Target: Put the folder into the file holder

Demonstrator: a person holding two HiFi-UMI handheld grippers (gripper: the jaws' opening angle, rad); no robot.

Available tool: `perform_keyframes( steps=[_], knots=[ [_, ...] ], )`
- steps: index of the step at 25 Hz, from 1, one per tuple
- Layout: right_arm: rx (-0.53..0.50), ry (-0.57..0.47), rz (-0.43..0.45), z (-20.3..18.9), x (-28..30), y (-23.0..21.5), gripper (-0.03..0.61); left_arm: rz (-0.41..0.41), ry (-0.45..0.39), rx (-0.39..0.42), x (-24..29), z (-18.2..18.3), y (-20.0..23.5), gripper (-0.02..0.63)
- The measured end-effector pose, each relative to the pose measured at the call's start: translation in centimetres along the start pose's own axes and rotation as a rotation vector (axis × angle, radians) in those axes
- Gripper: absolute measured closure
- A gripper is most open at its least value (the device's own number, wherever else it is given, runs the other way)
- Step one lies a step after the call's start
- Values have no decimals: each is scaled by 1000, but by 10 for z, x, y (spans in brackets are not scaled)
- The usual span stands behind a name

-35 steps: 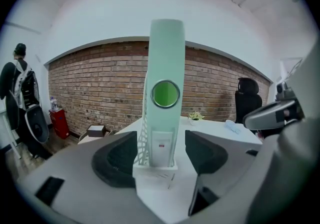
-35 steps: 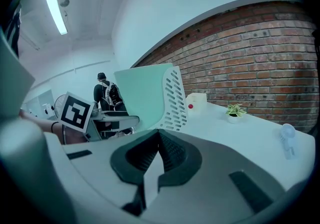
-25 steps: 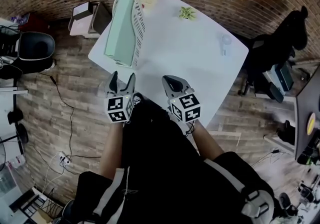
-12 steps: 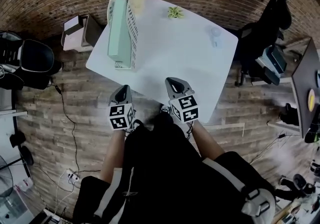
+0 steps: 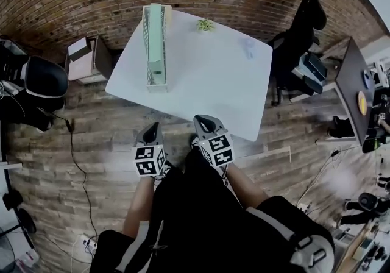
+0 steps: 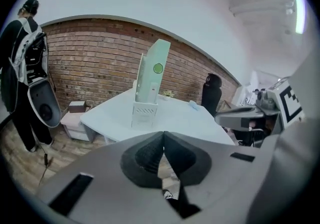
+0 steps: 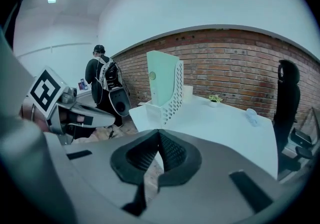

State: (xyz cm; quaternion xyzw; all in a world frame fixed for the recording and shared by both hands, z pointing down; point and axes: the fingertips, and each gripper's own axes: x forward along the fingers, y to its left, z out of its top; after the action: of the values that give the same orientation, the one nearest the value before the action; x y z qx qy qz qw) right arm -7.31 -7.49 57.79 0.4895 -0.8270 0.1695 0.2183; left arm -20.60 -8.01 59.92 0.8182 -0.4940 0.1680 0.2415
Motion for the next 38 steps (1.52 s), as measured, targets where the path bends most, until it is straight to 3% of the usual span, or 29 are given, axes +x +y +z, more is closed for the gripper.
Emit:
perform_keyframes(
  steps=[6, 10, 17, 27, 33, 38],
  knots=[
    [44, 11, -120, -18, -32, 26, 570, -112, 24, 14, -21, -25, -7, 591],
    [73, 15, -131, -27, -60, 35, 569, -144, 19, 15, -39, -27, -32, 591],
    [44, -108, -163, 21, -80, 21, 570, -123, -141, 101, -54, 43, -54, 591],
    [-6, -441, -257, 146, -181, -6, 569, -163, -451, 162, -116, 170, -116, 591],
    [-21, -500, -260, 162, -205, -18, 569, -119, -508, 205, -127, 196, -133, 591],
    [-20, -508, -263, 160, -210, -26, 569, -121, -517, 224, -129, 197, -143, 591]
  ],
)
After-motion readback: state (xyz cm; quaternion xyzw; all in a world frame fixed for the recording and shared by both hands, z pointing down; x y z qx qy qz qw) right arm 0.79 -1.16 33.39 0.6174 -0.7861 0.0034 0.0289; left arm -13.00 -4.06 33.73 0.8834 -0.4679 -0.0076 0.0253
